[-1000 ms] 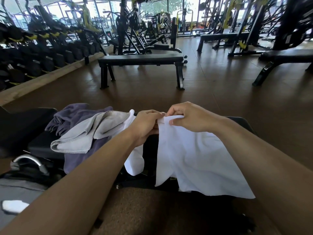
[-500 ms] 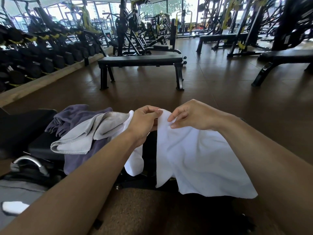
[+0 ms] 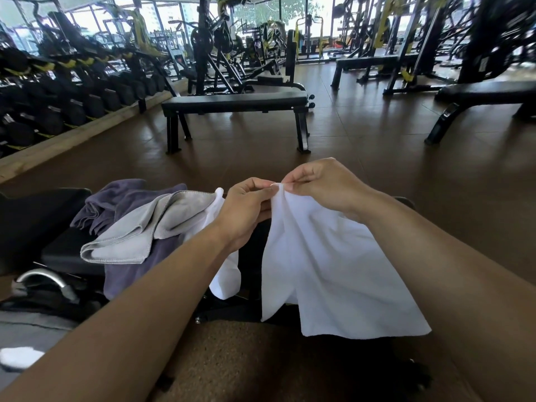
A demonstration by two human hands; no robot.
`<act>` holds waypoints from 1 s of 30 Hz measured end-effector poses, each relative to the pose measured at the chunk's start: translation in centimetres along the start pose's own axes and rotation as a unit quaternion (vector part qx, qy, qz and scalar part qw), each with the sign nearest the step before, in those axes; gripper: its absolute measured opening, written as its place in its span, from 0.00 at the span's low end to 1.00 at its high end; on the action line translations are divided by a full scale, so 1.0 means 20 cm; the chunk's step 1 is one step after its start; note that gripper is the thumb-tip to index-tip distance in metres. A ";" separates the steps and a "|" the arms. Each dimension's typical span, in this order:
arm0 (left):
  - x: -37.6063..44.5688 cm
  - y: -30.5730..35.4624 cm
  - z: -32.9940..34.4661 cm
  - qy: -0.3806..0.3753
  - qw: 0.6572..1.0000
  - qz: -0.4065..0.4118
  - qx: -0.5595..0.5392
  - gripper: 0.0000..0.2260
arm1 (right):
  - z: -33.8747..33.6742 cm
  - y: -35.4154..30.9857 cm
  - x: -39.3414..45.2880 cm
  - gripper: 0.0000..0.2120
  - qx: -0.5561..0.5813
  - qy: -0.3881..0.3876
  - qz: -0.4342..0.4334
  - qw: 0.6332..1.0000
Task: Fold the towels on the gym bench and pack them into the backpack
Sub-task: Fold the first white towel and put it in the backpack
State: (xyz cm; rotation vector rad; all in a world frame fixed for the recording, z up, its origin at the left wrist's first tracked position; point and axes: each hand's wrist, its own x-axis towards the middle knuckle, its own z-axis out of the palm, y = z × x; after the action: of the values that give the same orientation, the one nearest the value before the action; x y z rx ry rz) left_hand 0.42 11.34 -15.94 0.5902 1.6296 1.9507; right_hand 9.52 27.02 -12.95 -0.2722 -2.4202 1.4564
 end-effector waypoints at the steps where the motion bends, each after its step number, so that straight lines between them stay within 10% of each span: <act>1: 0.00 0.00 0.00 -0.001 1.000 0.002 0.000 0.06 | 0.00 0.01 0.00 0.02 -0.004 -0.001 0.011 1.000; 21: -0.02 -0.04 0.01 -0.039 0.998 0.033 0.046 0.03 | 0.00 0.05 0.00 0.08 -0.012 0.026 0.044 0.999; 30: 0.14 -0.13 -0.22 0.193 0.965 -0.023 0.177 0.02 | -0.33 0.20 -0.06 0.14 -0.337 -0.091 0.146 0.926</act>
State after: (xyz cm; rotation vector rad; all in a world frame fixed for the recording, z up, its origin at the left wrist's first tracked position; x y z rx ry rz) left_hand -4.13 10.15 -19.38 0.3054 2.2409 1.8325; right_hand 13.02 33.94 -13.75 -0.6968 -3.0717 0.6971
